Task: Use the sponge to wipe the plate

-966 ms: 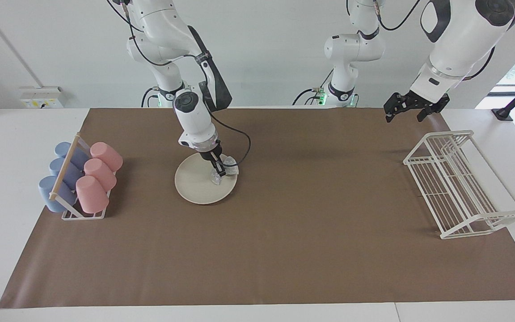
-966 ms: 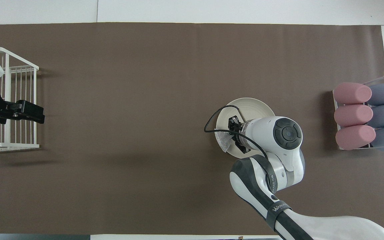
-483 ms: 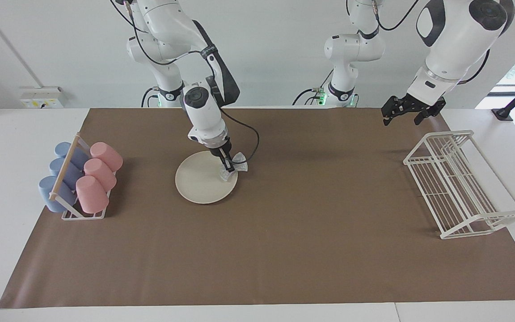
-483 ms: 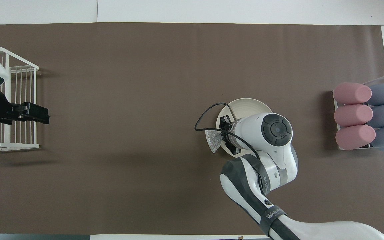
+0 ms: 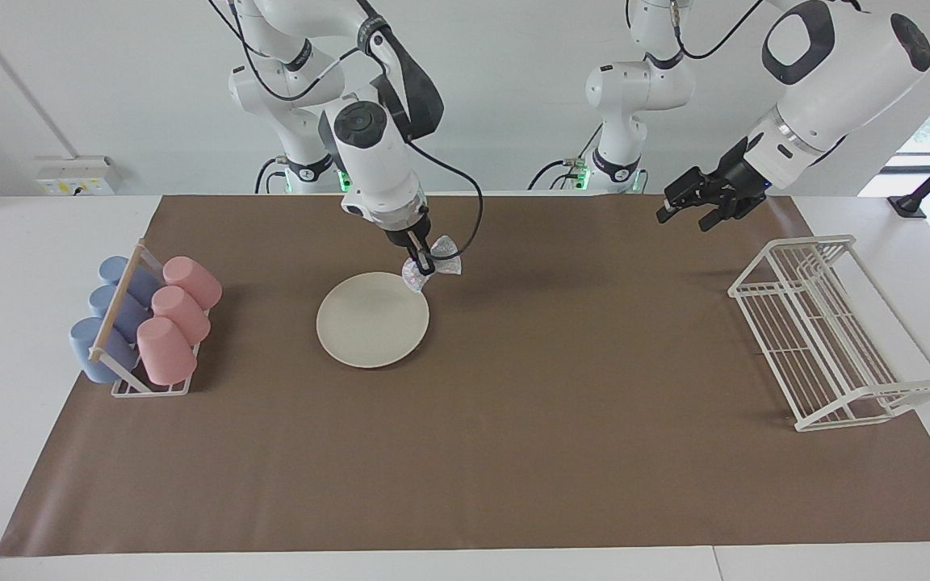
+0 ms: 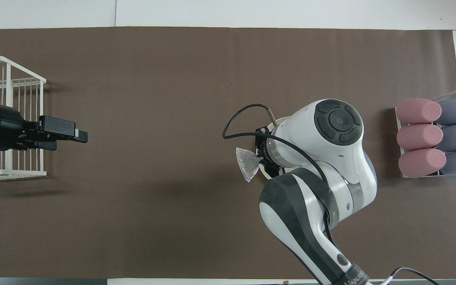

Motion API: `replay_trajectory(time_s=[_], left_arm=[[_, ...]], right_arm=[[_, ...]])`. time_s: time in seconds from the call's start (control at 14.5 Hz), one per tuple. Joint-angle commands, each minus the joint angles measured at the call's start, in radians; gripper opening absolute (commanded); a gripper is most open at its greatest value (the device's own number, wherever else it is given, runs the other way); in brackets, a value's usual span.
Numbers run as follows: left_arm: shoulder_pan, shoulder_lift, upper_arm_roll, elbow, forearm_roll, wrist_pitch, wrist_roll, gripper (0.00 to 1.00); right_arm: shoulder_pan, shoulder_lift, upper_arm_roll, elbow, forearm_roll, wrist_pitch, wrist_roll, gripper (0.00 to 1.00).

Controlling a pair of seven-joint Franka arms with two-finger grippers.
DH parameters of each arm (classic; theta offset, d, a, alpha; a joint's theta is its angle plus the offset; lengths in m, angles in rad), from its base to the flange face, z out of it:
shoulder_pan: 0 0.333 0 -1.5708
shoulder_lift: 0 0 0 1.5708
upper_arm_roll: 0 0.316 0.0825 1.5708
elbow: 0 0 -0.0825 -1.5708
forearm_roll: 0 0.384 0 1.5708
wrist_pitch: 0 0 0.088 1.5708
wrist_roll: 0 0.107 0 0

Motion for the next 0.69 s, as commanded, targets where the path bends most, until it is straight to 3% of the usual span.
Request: replay_trajectory(time_s=[0.0, 0.21, 0.41, 0.62], left_arm=[[-0.017, -0.101, -0.004, -0.178, -0.165, 0.119, 0.002, 1.00], [-0.083, -0.111, -0.004, -0.230, -0.307, 0.183, 0.008, 1.00], [-0.184, -0.158, -0.004, -0.348, -0.490, 0.326, 0.026, 1.00], [-0.278, -0.178, -0.004, -0.433, -0.660, 0.443, 0.137, 1.00]], right_arm=[[0.026, 0.022, 0.005, 0.104, -0.015, -0.041, 0.114, 0.00], [0.097, 0.053, 0.005, 0.206, -0.148, -0.064, 0.313, 0.00], [0.164, 0.079, 0.005, 0.280, -0.176, -0.101, 0.482, 0.00], [0.215, 0.079, 0.003, 0.285, -0.186, -0.111, 0.551, 0.00]])
